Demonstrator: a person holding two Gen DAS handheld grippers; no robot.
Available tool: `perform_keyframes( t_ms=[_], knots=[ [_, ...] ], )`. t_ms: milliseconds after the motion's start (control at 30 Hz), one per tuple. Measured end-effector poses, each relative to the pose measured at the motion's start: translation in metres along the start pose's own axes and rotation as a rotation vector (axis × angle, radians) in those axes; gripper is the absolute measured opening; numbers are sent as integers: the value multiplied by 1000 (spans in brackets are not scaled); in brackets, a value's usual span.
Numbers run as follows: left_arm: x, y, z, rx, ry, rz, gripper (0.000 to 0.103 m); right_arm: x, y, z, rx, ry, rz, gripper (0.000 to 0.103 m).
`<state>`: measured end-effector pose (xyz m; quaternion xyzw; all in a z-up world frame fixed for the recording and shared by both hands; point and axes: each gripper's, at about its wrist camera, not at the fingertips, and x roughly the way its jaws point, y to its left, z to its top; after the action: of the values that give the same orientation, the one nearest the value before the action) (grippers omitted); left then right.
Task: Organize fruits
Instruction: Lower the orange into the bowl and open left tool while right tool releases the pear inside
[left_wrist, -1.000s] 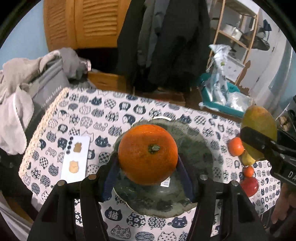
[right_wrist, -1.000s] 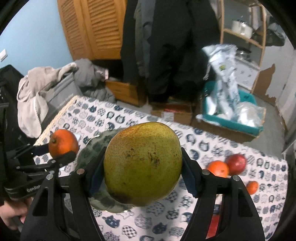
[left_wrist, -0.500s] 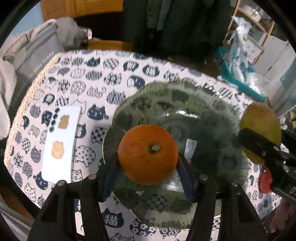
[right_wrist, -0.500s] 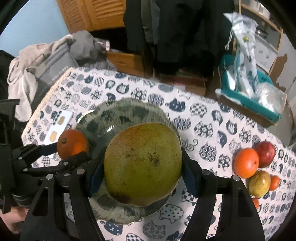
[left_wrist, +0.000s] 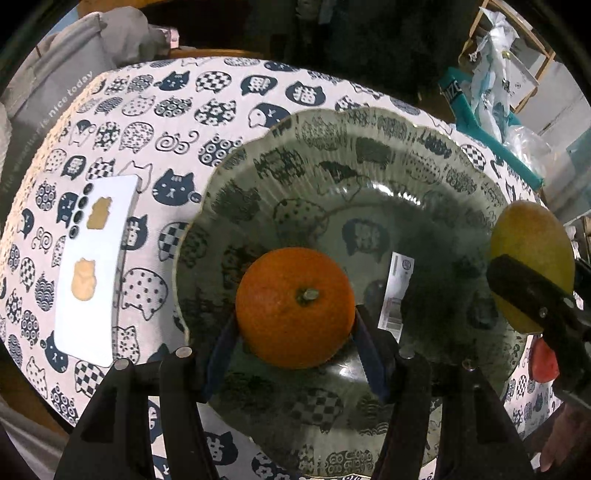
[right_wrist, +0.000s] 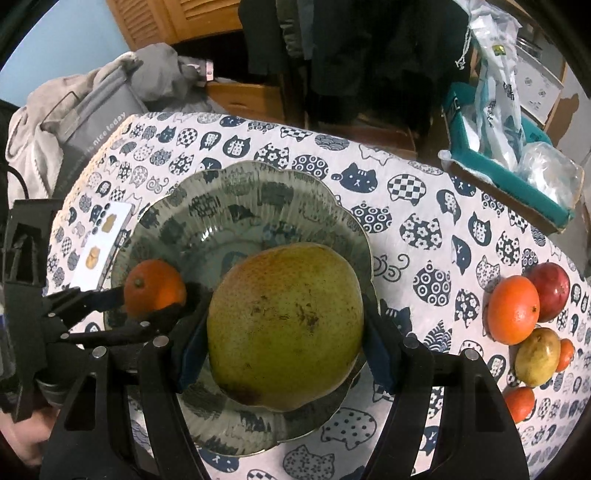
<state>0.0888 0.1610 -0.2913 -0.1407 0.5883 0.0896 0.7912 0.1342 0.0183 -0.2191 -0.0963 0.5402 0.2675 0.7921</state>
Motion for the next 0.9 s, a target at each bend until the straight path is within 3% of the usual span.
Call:
perform_keyframes(
  t_ms=[367, 433, 533, 633, 900],
  knots=[
    [3, -7, 5, 8, 2, 11, 68, 1, -2, 1, 17, 3, 9, 72],
    [-4, -4, 4, -1, -12, 9, 68, 2, -3, 2, 19, 6, 15, 72],
    [-18, 5, 1, -24, -24, -7, 78, 5, -4, 4, 27, 13, 17, 73],
    [-34, 14, -3, -41, -39, -24, 78, 11, -2, 5, 24, 30, 16, 73],
    [-69, 29, -16, -37, -99, 20, 78, 32, 21, 2, -42, 90, -3, 72]
  ],
)
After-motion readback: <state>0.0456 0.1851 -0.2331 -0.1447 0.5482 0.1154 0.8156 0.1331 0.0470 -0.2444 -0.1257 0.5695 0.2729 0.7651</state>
